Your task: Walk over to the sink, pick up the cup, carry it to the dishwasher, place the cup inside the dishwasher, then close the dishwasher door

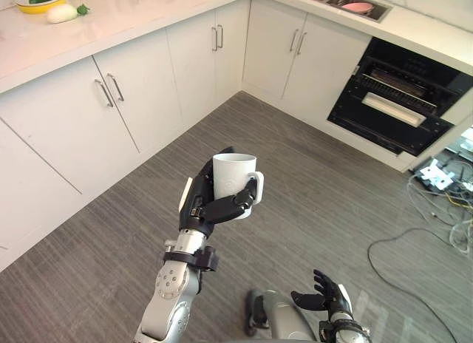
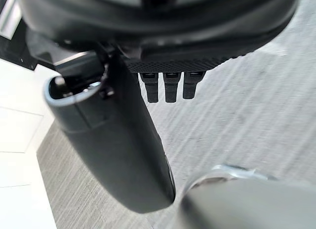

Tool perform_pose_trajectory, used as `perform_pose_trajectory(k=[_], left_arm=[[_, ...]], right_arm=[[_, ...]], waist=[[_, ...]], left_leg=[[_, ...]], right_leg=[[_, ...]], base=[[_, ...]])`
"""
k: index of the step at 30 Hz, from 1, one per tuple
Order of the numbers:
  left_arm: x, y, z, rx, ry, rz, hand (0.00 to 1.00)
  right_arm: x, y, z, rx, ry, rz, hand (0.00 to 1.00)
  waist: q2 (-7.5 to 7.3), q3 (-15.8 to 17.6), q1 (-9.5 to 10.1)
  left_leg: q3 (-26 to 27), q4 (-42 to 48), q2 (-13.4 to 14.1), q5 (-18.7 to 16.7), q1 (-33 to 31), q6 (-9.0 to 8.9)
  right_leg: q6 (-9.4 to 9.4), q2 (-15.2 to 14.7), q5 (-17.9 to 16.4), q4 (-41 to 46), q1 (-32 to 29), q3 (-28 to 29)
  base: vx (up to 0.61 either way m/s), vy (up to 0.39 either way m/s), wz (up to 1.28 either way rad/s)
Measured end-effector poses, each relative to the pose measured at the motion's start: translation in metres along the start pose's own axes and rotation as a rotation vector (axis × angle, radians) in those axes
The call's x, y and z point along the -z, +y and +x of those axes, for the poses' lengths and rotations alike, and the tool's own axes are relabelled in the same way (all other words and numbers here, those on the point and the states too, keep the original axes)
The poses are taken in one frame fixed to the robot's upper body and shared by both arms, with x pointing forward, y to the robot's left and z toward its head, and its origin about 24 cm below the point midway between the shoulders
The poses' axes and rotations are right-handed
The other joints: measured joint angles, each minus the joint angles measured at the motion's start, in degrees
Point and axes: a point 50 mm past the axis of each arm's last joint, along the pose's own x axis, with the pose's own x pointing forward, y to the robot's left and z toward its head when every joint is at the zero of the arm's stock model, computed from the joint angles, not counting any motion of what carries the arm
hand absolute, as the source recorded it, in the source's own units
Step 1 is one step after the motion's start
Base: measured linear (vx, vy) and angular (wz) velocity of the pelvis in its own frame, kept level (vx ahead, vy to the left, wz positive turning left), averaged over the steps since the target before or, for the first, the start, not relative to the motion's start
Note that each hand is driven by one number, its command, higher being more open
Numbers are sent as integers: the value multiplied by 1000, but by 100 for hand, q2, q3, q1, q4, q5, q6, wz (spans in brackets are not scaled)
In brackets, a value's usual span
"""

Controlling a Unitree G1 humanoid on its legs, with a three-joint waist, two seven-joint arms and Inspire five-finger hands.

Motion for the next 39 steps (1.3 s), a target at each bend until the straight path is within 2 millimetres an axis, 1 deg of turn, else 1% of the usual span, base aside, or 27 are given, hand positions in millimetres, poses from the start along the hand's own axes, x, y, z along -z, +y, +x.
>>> perform_pose_trajectory(k=[1,2,4,5,7,9,11,12,13,15,16,18,19,20,22,23,25,26,27,28,30,31,33,34,37,38,39], left_arm=[[0,1,0,-22,-3,-17,30],[0,1,-2,-37,-7,-31,30],[-7,1,-5,-40,-36,-33,30],[-11,1,-6,-36,-49,-34,30],[-18,3,-6,-36,-88,-33,30],[-19,7,-6,-48,-92,-24,30],[-21,9,-6,-57,-100,-22,30],[-22,11,-8,-68,-113,-17,30],[-22,16,-6,-82,-111,3,30],[-20,18,-7,-102,-97,8,30],[-18,19,-10,-101,-80,17,30],[-18,19,-10,-81,-64,38,30],[-17,20,-10,-76,-56,48,30],[-17,20,-10,-76,-54,47,30],[-22,13,-9,-49,-76,37,30],[-28,6,-8,-21,-107,26,30],[-34,-1,-5,20,-149,19,30],[-34,-2,-4,29,-156,21,30],[-33,0,-3,21,-154,24,30],[-26,2,-3,0,-130,20,30],[-11,4,-4,-42,-66,-6,30],[-7,6,-3,-70,-52,-20,30],[-2,7,-3,-88,-26,-34,30],[-1,6,-4,-83,-20,-36,30],[-4,5,-5,-88,-37,-49,30],[-6,6,-5,-92,-47,-48,30],[-8,9,-4,-104,-57,-44,30]], right_arm=[[-6,0,-3,-11,-37,-1,90],[-12,-2,-7,-14,-80,-7,90],[-22,1,-9,-19,-135,2,90],[-27,1,-9,-17,-158,6,90],[-44,1,-4,-6,-214,19,90],[-51,3,2,-6,-221,21,90],[-46,2,7,0,-190,12,90],[-43,1,8,2,-173,5,90],[-40,10,11,-11,-140,18,90],[-38,13,9,-16,-135,27,90],[-36,15,7,-17,-133,31,90],[-36,17,5,-20,-140,39,90],[-39,21,4,-27,-150,45,90],[-39,22,3,-29,-153,49,90],[-43,26,0,-37,-175,51,90],[-48,26,0,-38,-198,47,90],[-50,25,-1,-31,-214,33,90],[-50,24,0,-28,-210,23,90],[-46,22,1,-20,-198,13,90],[-40,17,1,-9,-170,0,90],[-28,9,2,7,-114,-24,90],[-28,8,2,8,-115,-27,90],[-25,7,-1,9,-110,-27,90],[-23,8,-3,9,-108,-18,90],[-36,2,-4,38,-170,13,90],[-40,1,-2,43,-182,17,90],[-48,-2,2,56,-201,22,90]], waist=[[52,37,18],[127,53,154],[104,60,315],[86,57,361],[56,80,574],[26,107,623],[52,87,655],[134,36,728],[-124,72,639],[-195,76,656],[-248,78,677],[-292,104,692],[-321,134,654],[-320,135,630],[-279,139,584],[-251,145,575],[-334,83,508],[-386,29,443],[-453,-24,381],[-446,-98,275],[-106,-194,309],[43,-111,316],[180,-63,394],[167,-40,480],[116,-34,644],[104,-29,662],[94,-27,684]], left_leg=[[56,1661,200,577,-509,-218],[93,3202,469,1211,-1050,-241],[247,4366,791,1064,-1754,-141],[296,4469,845,962,-2014,-75],[352,3870,834,502,-2903,51],[149,2663,514,482,-3314,-17],[-471,677,83,1094,-3334,-175],[-610,119,66,2268,-3216,-31],[-382,676,-85,1737,-3303,148],[-52,1465,1,1059,-3400,318],[184,1698,37,718,-3255,387],[428,1617,65,445,-2899,460],[602,1330,69,287,-2383,461],[667,1185,85,248,-2144,459],[870,694,235,72,-1414,479],[932,506,319,-5,-1156,418],[979,234,346,-74,-862,281],[969,111,311,-71,-726,149],[945,-21,216,-157,-525,25],[795,-23,226,-244,-337,-76],[588,476,496,-246,-339,-235],[356,1545,690,37,-718,-342],[141,3433,1074,781,-1516,-318],[172,4124,1293,754,-1878,-293],[269,3840,1341,527,-2702,-242],[260,3540,1248,472,-2833,-243],[140,2618,928,456,-2996,-241]], right_leg=[[-174,140,-106,-216,495,22],[-206,344,-127,-644,1109,170],[-211,510,-130,-1296,1964,462],[-212,513,-130,-1484,2174,566],[-219,403,-135,-2004,2808,1038],[-251,170,-186,-2119,3167,1317],[-30,-72,-418,-2030,3374,1671],[200,-168,-762,-1882,3507,2032],[242,-465,-888,-1676,3526,2301],[422,-562,-800,-1216,3410,2623],[658,-668,-659,-669,3225,2655],[1309,-747,-189,551,2666,2675],[1276,-734,-244,1787,2013,2526],[1207,-708,-345,2135,1798,2382],[838,-537,-598,2453,1064,1684],[640,-446,-725,2216,610,1268],[539,-317,-768,1205,115,868],[476,-227,-655,447,-1,823],[311,-152,-168,-283,-80,897],[121,-97,201,-245,33,948],[-4,79,-79,-220,287,769],[-112,189,-164,-310,567,667],[-185,361,-214,-800,1240,649],[-201,427,-224,-1180,1765,673],[-222,372,-294,-1856,2583,851],[-168,316,-345,-1927,2672,894],[-49,189,-445,-2006,2811,985]], base=[[778,-42,-18],[924,-39,-35],[644,-1,-59],[673,41,-75],[628,130,-83],[585,270,-75],[595,375,-91],[731,517,-92],[717,506,-84],[632,384,-74],[570,309,-103],[429,246,-84],[389,221,-68],[450,208,-65],[370,92,-53],[370,29,-44],[413,-18,-8],[524,-38,16],[512,-42,43],[482,-45,40],[572,-45,23],[707,-82,13],[645,-94,10],[508,-47,3],[428,32,-13],[380,154,-28],[381,215,-31]])
